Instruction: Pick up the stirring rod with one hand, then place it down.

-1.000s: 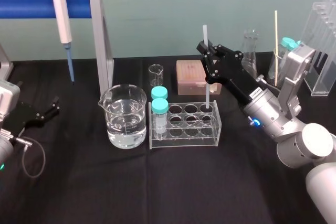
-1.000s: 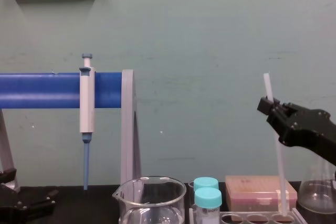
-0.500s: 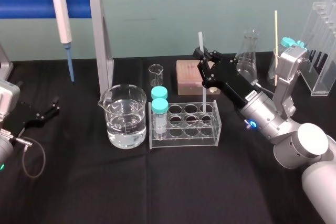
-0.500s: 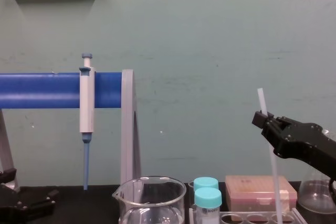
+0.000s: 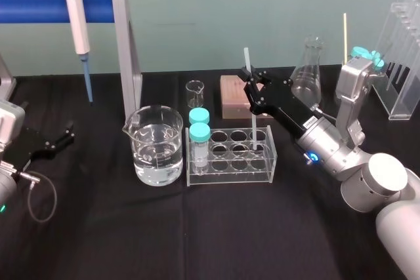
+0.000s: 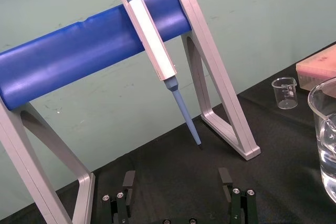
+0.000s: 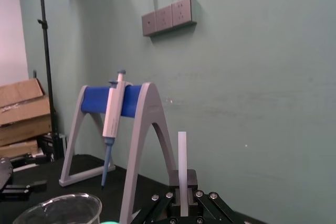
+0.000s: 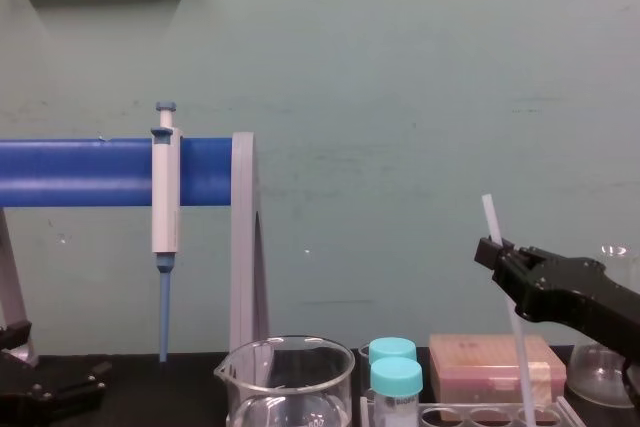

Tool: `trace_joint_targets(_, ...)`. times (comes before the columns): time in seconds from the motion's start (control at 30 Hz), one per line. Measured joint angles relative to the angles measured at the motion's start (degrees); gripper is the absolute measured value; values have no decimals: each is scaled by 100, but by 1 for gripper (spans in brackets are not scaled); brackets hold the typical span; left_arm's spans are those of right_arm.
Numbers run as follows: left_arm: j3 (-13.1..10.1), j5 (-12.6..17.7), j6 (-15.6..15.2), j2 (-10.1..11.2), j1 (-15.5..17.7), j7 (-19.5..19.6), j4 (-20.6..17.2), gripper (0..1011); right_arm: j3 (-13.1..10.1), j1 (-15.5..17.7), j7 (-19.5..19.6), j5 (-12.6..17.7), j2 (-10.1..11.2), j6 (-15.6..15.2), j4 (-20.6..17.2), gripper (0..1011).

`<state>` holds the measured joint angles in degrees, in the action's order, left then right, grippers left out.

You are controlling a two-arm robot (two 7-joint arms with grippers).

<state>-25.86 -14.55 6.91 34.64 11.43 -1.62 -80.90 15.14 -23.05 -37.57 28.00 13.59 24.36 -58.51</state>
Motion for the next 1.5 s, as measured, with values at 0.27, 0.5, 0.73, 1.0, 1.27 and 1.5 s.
trace_joint_targets(0.27,0,0,0,0,0,0,0,1000,56,-13,106,-68,31,-202,22,72)
trace_joint_targets(0.5,0,0,0,0,0,0,0,1000,90,-13,164,-115,56,-315,25,72)
trace_joint_targets(0.73,0,0,0,0,0,0,0,1000,105,-7,214,-153,69,-353,11,72)
trace_joint_targets(1.0,0,0,0,0,0,0,0,1000,100,-6,206,-149,66,-344,9,72)
trace_joint_targets(1.27,0,0,0,0,0,0,0,1000,96,-6,197,-144,62,-334,9,72)
trace_joint_targets(1.5,0,0,0,0,0,0,0,1000,92,-6,191,-141,62,-329,9,230)
